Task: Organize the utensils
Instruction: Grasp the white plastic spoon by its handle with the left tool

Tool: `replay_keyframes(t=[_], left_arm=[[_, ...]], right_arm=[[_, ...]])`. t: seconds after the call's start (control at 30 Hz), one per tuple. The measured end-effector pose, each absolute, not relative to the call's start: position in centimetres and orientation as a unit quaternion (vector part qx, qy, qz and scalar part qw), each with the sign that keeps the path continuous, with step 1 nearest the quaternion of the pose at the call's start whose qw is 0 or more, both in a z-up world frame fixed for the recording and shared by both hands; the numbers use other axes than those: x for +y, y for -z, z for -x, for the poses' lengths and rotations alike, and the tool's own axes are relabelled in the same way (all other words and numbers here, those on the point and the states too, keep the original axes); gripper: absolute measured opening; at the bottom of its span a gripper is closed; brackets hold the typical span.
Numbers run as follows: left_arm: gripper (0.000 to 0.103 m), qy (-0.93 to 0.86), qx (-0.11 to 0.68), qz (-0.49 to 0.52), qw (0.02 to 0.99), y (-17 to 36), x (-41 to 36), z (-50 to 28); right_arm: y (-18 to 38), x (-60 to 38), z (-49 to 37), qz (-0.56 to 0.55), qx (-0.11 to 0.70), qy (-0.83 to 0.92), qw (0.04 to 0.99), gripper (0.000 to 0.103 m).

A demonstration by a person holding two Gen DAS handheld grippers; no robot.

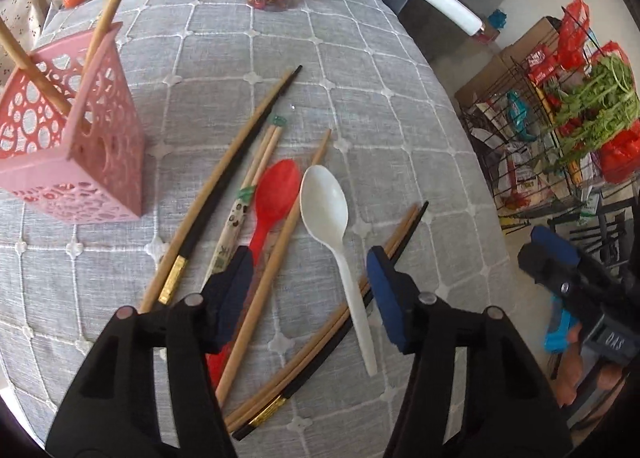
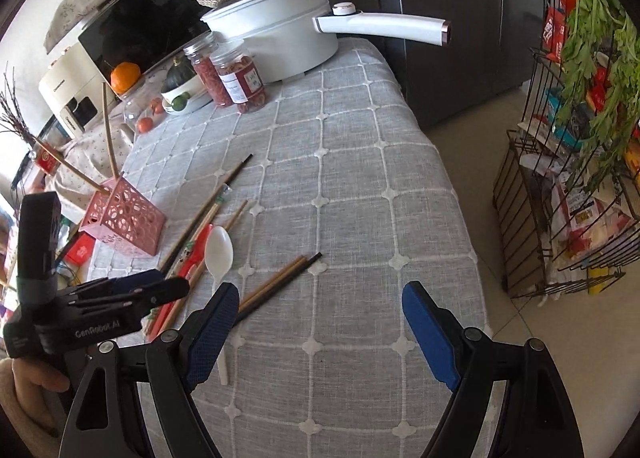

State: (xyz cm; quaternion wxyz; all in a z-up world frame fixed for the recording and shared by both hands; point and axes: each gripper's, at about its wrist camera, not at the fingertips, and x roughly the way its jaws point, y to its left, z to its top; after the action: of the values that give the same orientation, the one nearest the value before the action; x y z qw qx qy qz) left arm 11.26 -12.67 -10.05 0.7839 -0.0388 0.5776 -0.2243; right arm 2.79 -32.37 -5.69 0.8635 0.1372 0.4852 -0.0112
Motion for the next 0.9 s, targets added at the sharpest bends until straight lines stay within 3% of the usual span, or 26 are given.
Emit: replay_keyframes(t=[0.3, 0.4, 0.6, 0.77, 0.9], left_arm=[[0.059, 0.173, 0.555, -0.001, 0.814, 11.1, -16.9, -12.2], [0.054, 0.156, 0.556, -0.01, 0.816, 11.7, -17.6, -12.5], [0.039, 0.115, 0.559, -0.012, 0.821, 12.6, -18.1, -13.1], [0.013, 0.111, 0.555, -0.021, 0.824, 12.7, -18.5, -12.9], [0.013, 0.131, 0.546, -0.025, 0.827, 11.8, -18.3, -12.5]], right_arm=[[7.9, -33.7, -3.8, -0.16, 0.513, 0.029, 0.843, 0.085], [8.4, -34.5, -3.7, -0.171, 0.52, 0.033, 0.836, 0.085], [8.8, -36.0, -3.7, -0.188, 0.521, 0.053, 0.831, 0.085], [8.8, -36.6, -3.8, -0.199, 0.522, 0.06, 0.827, 0.085], [8.8, -36.6, -3.9, -0.192, 0.523, 0.065, 0.828, 0.085]])
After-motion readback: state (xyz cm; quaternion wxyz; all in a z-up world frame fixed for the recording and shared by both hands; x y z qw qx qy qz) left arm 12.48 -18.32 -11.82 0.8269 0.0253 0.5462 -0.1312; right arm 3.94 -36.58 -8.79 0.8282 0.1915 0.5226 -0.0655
